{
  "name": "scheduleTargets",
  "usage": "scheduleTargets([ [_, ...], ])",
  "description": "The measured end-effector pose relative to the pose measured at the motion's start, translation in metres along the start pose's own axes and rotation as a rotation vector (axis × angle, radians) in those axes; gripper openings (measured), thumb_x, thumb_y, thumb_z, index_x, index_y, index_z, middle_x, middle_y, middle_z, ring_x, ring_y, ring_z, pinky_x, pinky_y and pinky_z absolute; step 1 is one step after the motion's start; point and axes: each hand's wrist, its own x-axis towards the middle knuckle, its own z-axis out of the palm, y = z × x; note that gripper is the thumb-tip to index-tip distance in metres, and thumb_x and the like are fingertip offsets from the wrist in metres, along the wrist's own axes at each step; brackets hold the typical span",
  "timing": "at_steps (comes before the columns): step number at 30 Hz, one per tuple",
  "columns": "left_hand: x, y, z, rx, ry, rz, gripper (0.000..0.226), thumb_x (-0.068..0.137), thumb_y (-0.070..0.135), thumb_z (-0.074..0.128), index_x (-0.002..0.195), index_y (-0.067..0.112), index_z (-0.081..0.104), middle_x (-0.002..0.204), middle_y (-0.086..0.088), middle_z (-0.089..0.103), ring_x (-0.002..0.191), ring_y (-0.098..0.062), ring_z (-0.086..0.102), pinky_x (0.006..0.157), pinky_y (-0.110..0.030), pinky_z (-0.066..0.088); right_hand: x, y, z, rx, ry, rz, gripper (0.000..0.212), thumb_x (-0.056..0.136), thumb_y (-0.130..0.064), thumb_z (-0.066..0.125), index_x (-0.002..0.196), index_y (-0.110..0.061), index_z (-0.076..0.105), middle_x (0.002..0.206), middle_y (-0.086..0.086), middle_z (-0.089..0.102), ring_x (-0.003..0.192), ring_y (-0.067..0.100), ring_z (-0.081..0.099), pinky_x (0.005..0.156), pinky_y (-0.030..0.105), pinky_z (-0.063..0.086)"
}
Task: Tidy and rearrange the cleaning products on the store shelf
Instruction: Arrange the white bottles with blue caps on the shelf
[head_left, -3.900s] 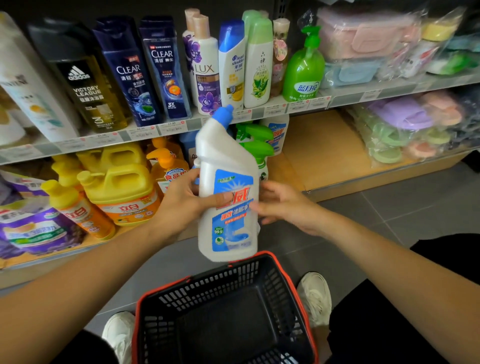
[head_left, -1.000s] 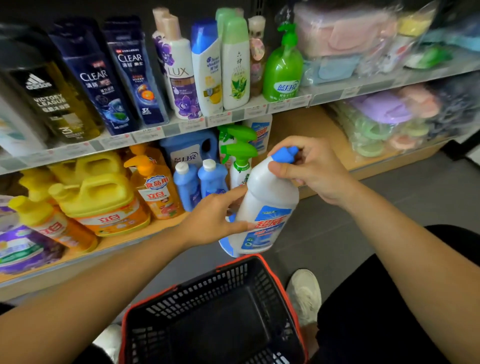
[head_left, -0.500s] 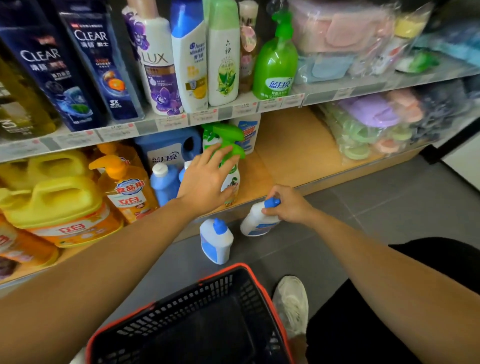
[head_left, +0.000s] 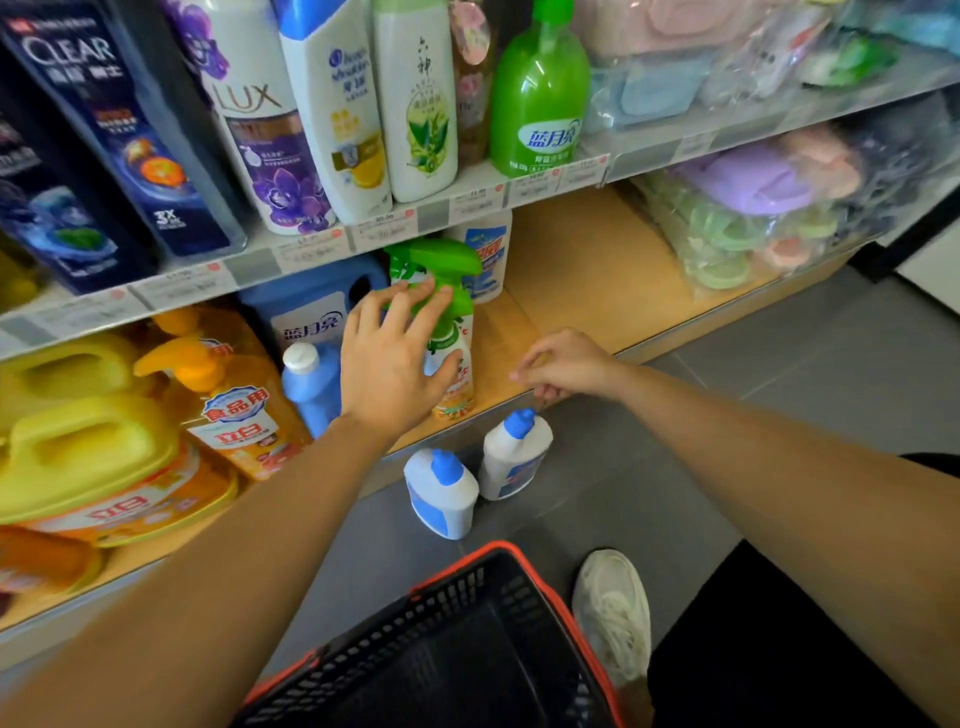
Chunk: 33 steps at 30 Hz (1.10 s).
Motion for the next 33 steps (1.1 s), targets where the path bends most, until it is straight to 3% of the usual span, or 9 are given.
scheduleTargets([
  [4,-0.004,-0.003,0.003,-0.024,0.047,-0.041,0.059,0.084,0.040,0.072,0.137,0.017,0.060,0.136,-0.003,0.060,0.119,-0.033,0.052,0.093,-0.049,0.048,0.048,-0.012,-0.027,0.101,0.205,-0.069,0.030,0.083,-0.028,0.079,0.109,-0.024,0.066,0.102,-0.004,0.069,0.086,0.008,0.065,0.066,0.021,0.047],
  [8,-0.007,-0.008,0.005,-0.033,0.107,-0.051,0.054,0.086,0.036,0.073,0.134,0.014,0.063,0.134,-0.005,0.063,0.112,-0.035,0.056,0.088,-0.050,0.049,0.102,-0.021,-0.027,0.226,0.375,-0.079,0.063,0.078,-0.023,0.083,0.134,-0.020,0.056,0.122,-0.001,0.064,0.113,0.017,0.060,0.080,0.024,0.045],
  [10,-0.005,-0.008,0.004,-0.030,0.119,-0.049,0.052,0.085,0.035,0.075,0.131,0.013,0.065,0.132,-0.006,0.065,0.110,-0.035,0.057,0.086,-0.051,0.050,0.124,-0.025,-0.021,0.263,0.398,-0.112,0.070,0.074,-0.026,0.086,0.135,-0.023,0.054,0.129,0.001,0.064,0.113,0.015,0.058,0.085,0.028,0.046],
  [15,-0.004,-0.007,0.007,-0.017,0.119,-0.058,0.049,0.088,0.038,0.074,0.128,0.010,0.068,0.130,-0.009,0.066,0.112,-0.037,0.062,0.090,-0.049,0.048,0.167,-0.034,-0.020,0.503,0.453,-0.173,0.069,0.063,-0.020,0.089,0.125,-0.019,0.058,0.117,0.002,0.070,0.107,0.019,0.067,0.089,0.033,0.054],
  [18,-0.005,-0.008,0.009,-0.010,0.118,-0.057,0.050,0.089,0.038,0.074,0.129,0.009,0.067,0.129,-0.010,0.066,0.112,-0.038,0.062,0.093,-0.048,0.048,0.182,-0.040,-0.022,0.579,0.489,-0.195,0.063,0.068,-0.019,0.090,0.123,-0.012,0.061,0.116,0.001,0.069,0.102,0.012,0.066,0.083,0.025,0.054],
  [23,-0.002,-0.007,0.014,0.001,0.156,-0.061,0.049,0.087,0.037,0.073,0.127,0.009,0.068,0.127,-0.010,0.066,0.109,-0.038,0.061,0.092,-0.047,0.049,0.171,-0.026,-0.027,0.526,0.497,-0.266,0.073,0.061,-0.029,0.094,0.123,-0.014,0.060,0.116,0.003,0.069,0.104,0.017,0.067,0.087,0.035,0.058],
  [28,-0.001,-0.010,0.017,-0.003,0.157,-0.049,0.049,0.088,0.039,0.072,0.129,0.012,0.067,0.129,-0.008,0.065,0.111,-0.036,0.059,0.096,-0.040,0.047,0.145,-0.022,-0.014,0.398,0.565,-0.271,0.067,0.057,-0.035,0.095,0.107,-0.008,0.060,0.105,0.005,0.068,0.095,0.022,0.065,0.077,0.037,0.055],
  [31,-0.003,-0.008,0.015,-0.008,0.139,-0.042,0.051,0.088,0.039,0.070,0.131,0.012,0.065,0.131,-0.008,0.063,0.113,-0.035,0.057,0.098,-0.038,0.045,0.127,-0.017,-0.012,0.362,0.594,-0.264,0.075,0.051,-0.050,0.094,0.104,-0.014,0.056,0.100,-0.002,0.065,0.088,0.015,0.063,0.068,0.034,0.053],
  [33,-0.004,-0.004,0.012,-0.017,0.110,-0.032,0.055,0.086,0.039,0.070,0.133,0.012,0.063,0.132,-0.008,0.061,0.114,-0.034,0.053,0.100,-0.038,0.045,0.112,-0.012,-0.014,0.294,0.587,-0.285,0.073,0.053,-0.047,0.093,0.108,-0.021,0.052,0.103,-0.005,0.063,0.091,0.016,0.062,0.071,0.036,0.053],
])
